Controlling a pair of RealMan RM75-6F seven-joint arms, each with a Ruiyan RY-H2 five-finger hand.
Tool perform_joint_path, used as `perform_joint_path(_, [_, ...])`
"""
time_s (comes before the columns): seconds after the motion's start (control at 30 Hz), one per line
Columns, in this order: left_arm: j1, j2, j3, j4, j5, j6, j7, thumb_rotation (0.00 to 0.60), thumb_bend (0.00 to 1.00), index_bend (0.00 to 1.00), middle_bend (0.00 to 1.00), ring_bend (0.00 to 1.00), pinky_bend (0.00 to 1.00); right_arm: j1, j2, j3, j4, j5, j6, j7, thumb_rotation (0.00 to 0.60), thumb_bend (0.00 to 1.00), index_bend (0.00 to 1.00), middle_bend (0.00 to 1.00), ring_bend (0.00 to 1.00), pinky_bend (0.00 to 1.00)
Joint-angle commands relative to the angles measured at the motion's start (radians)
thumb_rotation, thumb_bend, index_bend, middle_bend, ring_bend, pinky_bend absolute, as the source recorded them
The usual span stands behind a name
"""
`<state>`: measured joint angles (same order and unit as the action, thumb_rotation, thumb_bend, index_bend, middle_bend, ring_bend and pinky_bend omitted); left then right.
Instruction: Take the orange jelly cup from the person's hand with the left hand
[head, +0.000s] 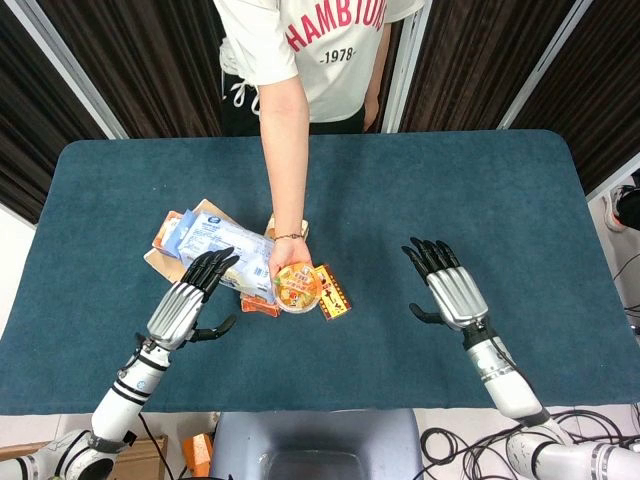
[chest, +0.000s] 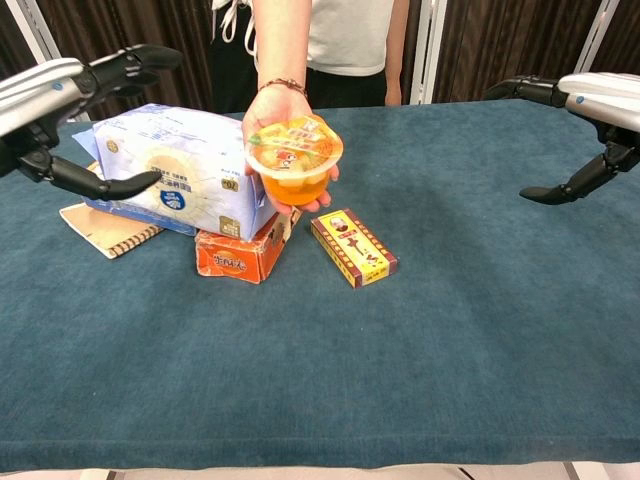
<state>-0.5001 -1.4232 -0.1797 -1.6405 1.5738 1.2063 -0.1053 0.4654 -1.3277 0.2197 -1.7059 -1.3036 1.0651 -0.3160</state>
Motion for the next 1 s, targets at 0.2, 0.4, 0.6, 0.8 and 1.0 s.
perform_joint_path(0.2, [-0.031, -0.043, 0.02, -0.008, -0.027, -0.033, 0.01, 0.6, 0.31, 0.0, 0.0, 0.0, 0.05, -0.02, 0.04, -0.034, 0.002, -0.012, 0.035, 0.02, 0.6, 0.2, 0.0, 0.0, 0.0, 0.0])
perform_joint_path(0.4, [-0.063, -0.131, 0.003, 0.012, -0.039, -0.026, 0.05, 0.6, 0.29, 0.0, 0.0, 0.0, 0.05, -0.113, 0.107, -0.126, 0.054, -0.107, 0.133, 0.11, 0.6, 0.2, 0.0, 0.0, 0.0, 0.0])
perform_joint_path(0.6, [-0.106, -0.248, -0.041, 0.084, -0.064, -0.005, 0.107, 0.6, 0.28, 0.0, 0.0, 0.0, 0.05, -0.186, 0.128, -0.213, 0.167, -0.15, 0.161, 0.2, 0.6, 0.2, 0.0, 0.0, 0.0, 0.0])
perform_joint_path(0.8, [-0.139, -0.322, -0.049, 0.14, -0.087, -0.012, 0.16, 0.6, 0.27, 0.0, 0.0, 0.0, 0.06, -0.198, 0.125, -0.238, 0.239, -0.162, 0.139, 0.295, 0.6, 0.2, 0.0, 0.0, 0.0, 0.0])
perform_joint_path(1.0, [-0.17, -0.376, -0.059, 0.211, -0.105, -0.025, 0.169, 0.6, 0.27, 0.0, 0.0, 0.0, 0.07, -0.198, 0.136, -0.231, 0.249, -0.149, 0.124, 0.328, 0.6, 0.2, 0.0, 0.0, 0.0, 0.0])
